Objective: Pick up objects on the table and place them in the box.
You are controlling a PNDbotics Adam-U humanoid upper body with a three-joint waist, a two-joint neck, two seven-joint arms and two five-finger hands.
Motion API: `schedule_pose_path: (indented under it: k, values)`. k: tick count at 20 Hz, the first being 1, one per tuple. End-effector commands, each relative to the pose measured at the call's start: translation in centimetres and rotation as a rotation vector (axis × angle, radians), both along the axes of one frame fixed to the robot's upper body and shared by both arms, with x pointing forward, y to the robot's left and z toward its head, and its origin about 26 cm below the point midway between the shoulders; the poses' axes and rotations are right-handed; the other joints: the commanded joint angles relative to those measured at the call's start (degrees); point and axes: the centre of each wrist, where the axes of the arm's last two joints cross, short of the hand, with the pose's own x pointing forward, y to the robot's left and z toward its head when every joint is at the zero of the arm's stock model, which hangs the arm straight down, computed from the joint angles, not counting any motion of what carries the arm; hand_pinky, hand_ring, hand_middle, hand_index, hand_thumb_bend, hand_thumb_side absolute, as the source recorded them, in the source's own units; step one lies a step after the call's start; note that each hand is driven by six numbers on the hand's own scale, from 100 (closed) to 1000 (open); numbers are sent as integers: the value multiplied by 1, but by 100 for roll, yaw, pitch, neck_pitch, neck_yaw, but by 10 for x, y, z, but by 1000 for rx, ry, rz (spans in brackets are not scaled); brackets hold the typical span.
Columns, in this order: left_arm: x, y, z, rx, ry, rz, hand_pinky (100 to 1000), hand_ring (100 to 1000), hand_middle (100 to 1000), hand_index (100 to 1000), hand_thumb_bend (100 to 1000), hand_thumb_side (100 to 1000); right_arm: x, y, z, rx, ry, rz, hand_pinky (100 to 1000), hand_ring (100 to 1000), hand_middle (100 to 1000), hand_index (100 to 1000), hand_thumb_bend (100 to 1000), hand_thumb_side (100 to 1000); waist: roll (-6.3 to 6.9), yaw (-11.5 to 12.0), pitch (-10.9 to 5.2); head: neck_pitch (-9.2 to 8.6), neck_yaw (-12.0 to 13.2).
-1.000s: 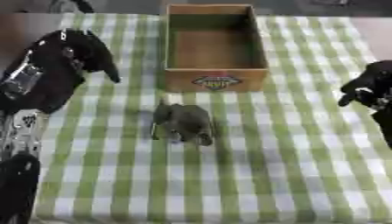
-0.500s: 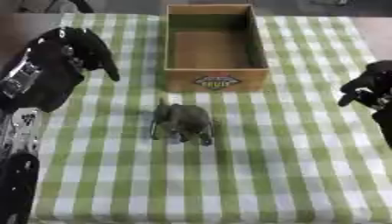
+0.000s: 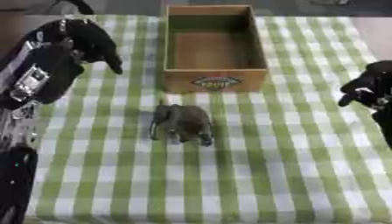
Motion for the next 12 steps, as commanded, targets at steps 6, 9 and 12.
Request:
schedule_pose_path:
  k: [6,9,12]
  values:
    - [4,-22,29,315,-321,44,721,761,769,849,100,226,-2,-1,6,-8,-23,11,511,606,534,696,100,722,-13,-12,-144,0,38]
    - [8,-31,34,390,-402,52,723,756,761,848,100,117,-3,-1,6,-10,-22,12,511,606,534,696,100,719,-23,-19,-164,10,43]
    - [15,-38,36,461,-458,71,725,756,762,849,120,157,-3,-1,6,-11,-20,13,511,606,534,696,100,718,-27,-19,-185,22,46]
